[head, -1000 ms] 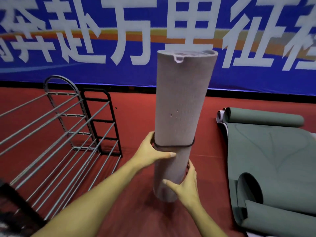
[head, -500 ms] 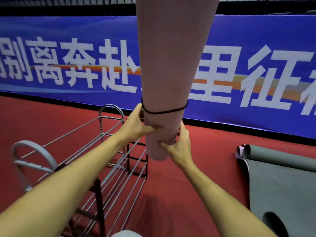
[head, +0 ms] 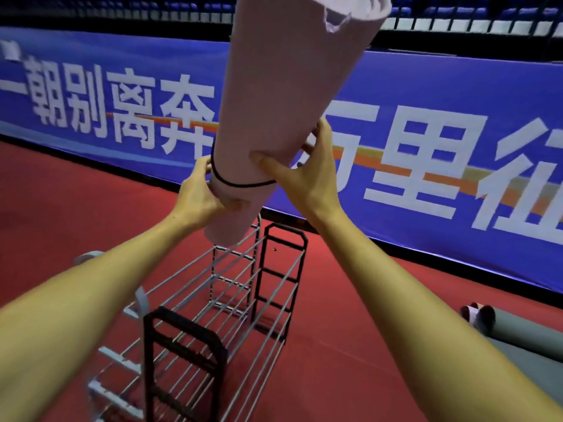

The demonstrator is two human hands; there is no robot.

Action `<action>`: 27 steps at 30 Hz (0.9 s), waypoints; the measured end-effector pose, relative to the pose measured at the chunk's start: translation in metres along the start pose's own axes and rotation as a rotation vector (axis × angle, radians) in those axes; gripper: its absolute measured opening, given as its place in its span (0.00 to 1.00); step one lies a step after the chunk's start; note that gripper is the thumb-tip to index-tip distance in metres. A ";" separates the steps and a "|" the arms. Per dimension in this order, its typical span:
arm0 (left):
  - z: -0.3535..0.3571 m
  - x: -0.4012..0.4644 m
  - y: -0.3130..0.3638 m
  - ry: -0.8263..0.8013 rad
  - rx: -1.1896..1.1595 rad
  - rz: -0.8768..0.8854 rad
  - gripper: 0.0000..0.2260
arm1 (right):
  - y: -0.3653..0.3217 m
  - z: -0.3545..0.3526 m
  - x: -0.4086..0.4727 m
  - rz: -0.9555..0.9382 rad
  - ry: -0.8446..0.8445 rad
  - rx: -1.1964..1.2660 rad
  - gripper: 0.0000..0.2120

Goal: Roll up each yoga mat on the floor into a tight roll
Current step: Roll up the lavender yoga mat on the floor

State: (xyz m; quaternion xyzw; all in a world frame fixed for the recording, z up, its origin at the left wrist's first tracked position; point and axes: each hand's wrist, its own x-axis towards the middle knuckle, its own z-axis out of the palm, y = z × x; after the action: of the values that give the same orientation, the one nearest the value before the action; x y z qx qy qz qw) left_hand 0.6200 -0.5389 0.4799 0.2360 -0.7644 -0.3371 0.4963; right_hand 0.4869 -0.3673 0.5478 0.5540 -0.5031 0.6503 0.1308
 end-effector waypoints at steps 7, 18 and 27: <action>0.008 0.042 -0.075 -0.020 0.034 -0.077 0.45 | 0.061 0.073 0.025 0.097 -0.035 -0.008 0.50; 0.018 0.089 -0.142 -0.058 0.147 -0.134 0.48 | 0.133 0.128 0.054 0.130 -0.062 -0.051 0.50; 0.009 0.118 -0.206 -0.308 0.078 -0.160 0.43 | 0.239 0.177 0.006 0.307 -0.130 -0.024 0.46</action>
State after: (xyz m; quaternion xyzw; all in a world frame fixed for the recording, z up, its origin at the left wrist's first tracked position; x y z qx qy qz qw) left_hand 0.5709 -0.7545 0.3935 0.2608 -0.8227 -0.3777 0.3353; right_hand 0.4151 -0.6214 0.4099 0.5099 -0.5970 0.6193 0.0034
